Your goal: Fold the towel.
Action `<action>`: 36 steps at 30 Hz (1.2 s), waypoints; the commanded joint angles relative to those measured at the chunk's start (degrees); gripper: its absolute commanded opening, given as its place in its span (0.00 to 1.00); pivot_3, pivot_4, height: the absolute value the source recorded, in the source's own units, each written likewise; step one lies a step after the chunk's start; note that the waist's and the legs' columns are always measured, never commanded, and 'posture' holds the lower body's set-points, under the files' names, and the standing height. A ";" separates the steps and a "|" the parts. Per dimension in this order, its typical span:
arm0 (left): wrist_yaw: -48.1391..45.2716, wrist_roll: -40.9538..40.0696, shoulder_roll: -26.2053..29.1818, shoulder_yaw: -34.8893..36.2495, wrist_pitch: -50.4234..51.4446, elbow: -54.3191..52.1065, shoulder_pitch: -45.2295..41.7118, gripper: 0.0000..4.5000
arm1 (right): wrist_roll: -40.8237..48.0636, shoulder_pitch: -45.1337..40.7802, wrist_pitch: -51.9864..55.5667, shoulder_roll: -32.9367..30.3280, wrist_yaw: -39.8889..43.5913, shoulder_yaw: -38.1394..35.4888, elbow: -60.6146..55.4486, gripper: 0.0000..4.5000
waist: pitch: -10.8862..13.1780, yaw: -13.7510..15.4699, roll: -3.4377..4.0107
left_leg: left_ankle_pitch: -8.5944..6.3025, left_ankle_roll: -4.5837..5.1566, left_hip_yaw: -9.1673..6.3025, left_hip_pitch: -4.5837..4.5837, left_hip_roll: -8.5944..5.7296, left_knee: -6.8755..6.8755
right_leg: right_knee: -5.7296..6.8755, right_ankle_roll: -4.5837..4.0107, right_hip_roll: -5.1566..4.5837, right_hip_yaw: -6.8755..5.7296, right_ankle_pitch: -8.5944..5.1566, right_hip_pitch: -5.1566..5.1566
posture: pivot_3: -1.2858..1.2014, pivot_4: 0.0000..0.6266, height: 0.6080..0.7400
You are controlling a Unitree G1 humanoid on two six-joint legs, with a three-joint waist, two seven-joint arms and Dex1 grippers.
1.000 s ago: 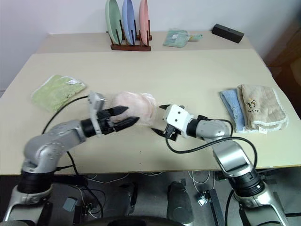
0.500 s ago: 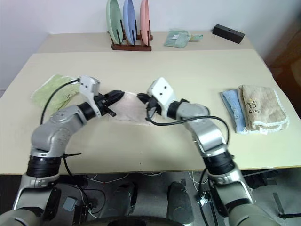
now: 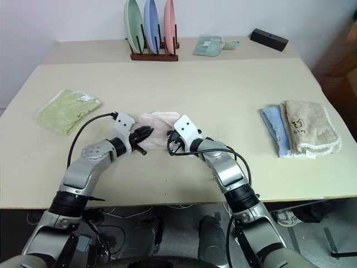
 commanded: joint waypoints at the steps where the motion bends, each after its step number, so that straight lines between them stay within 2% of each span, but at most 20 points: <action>1: 0.98 -5.08 -0.58 7.39 2.18 -3.66 0.12 0.10 | 3.05 -0.20 -0.17 -3.00 3.91 -2.82 -9.37 0.17 | 0.03 0.00 0.00 | 0.00 0.00 -0.01 -0.02 0.00 0.00 | 0.01 0.00 0.00 0.00 0.00 -0.03 | 0.52 0.24 1.00; 3: 1.10 -8.47 0.15 11.49 5.14 -5.27 0.28 0.10 | 2.77 0.41 -0.58 -6.66 6.75 -2.26 -13.74 0.40 | 0.03 -0.02 -0.01 | 0.00 0.00 -0.01 -0.04 0.00 0.01 | 0.01 0.01 0.00 -0.01 0.00 -0.04 | 0.52 0.24 1.00; 4: 1.28 -9.87 0.66 13.32 6.72 -5.87 0.44 0.15 | 3.08 0.81 -0.29 -8.25 8.06 -2.11 -15.73 0.52 | 0.03 -0.01 -0.01 | 0.00 0.00 -0.01 -0.04 0.00 0.01 | 0.01 0.01 0.00 -0.01 0.00 -0.04 | 0.52 0.24 1.00; 6: 1.68 -12.43 1.76 16.45 10.15 -6.53 0.80 0.29 | 3.74 1.58 0.29 -11.00 10.38 -1.69 -19.08 0.74 | 0.03 -0.08 -0.01 | 0.00 0.00 -0.02 -0.04 0.01 -0.01 | 0.01 0.03 0.00 -0.01 -0.01 -0.04 | 0.52 0.24 1.00; 8: 2.88 -14.83 2.38 19.54 13.83 -6.59 1.08 0.51 | 3.46 2.14 0.33 -13.18 11.72 -1.16 -21.33 0.97 | 0.03 -0.06 -0.01 | 0.00 0.01 -0.01 -0.03 0.01 -0.01 | 0.01 0.04 0.01 -0.01 -0.02 -0.04 | 0.52 0.24 1.00; 9: 3.36 -15.84 2.48 20.71 15.35 -6.62 1.24 0.62 | 2.69 2.19 -0.02 -13.91 11.83 -0.83 -21.84 1.00 | 0.03 -0.04 -0.01 | 0.00 0.00 -0.01 -0.03 0.01 0.00 | 0.01 0.04 0.00 -0.01 -0.02 -0.03 | 0.52 0.24 1.00; 12: 5.68 -20.10 2.08 23.09 23.62 -7.08 1.66 0.97 | 0.41 2.33 -1.90 -16.10 12.85 0.69 -22.94 1.00 | 0.03 0.02 -0.02 | 0.00 0.00 -0.01 -0.03 0.00 0.03 | 0.01 0.04 0.00 -0.01 -0.02 -0.01 | 0.52 0.24 1.00; 14: 6.70 -21.96 1.44 23.08 27.76 -7.08 1.75 0.99 | 0.04 2.43 -2.70 -16.63 13.24 1.18 -23.31 1.00 | 0.04 0.12 -0.04 | 0.00 0.00 -0.01 -0.04 0.00 0.03 | 0.01 0.04 0.00 -0.01 -0.02 -0.01 | 0.52 0.24 1.00; 18: 10.20 -27.01 -3.66 24.04 35.53 -5.74 0.33 0.99 | 0.29 2.63 -3.47 -16.63 13.99 1.69 -24.06 1.00 | 0.04 0.50 -0.05 | 0.00 0.00 -0.02 -0.04 -0.01 0.08 | -0.01 0.05 -0.01 -0.01 -0.01 0.05 | 0.52 0.24 1.00; 25: 12.91 -29.56 -12.26 20.30 40.41 -7.51 -2.20 0.99 | -1.03 2.79 -4.64 -16.99 13.96 1.81 -23.71 1.00 | 0.03 0.63 -0.06 | -0.01 0.00 -0.04 -0.04 -0.06 0.25 | -0.07 0.09 -0.04 -0.02 0.02 0.21 | 0.52 0.24 1.00; 28: 14.15 -29.25 -14.58 19.28 40.61 -8.00 -1.83 0.80 | -1.24 3.11 -4.47 -17.31 13.74 1.16 -24.33 1.00 | 0.03 0.49 -0.06 | -0.01 0.00 -0.04 -0.04 -0.06 0.23 | -0.07 0.10 -0.04 -0.02 0.02 0.20 | 0.52 0.24 1.00; 35: 18.43 -30.35 -20.00 22.55 39.32 -8.35 -1.85 0.01 | -1.60 4.78 -3.37 -18.66 12.75 0.17 -26.94 1.00 | 0.04 0.48 -0.08 | -0.01 0.00 -0.04 -0.06 -0.05 0.24 | -0.10 0.10 -0.03 -0.02 0.02 0.18 | 0.52 0.24 1.00; 36: 18.44 -30.75 -20.26 22.85 38.98 -8.66 -1.94 0.01 | -1.63 5.00 -3.22 -18.79 12.57 0.06 -27.22 1.00 | 0.04 0.46 -0.08 | -0.01 0.00 -0.04 -0.06 -0.05 0.24 | -0.10 0.10 -0.03 -0.02 0.02 0.18 | 0.52 0.24 1.00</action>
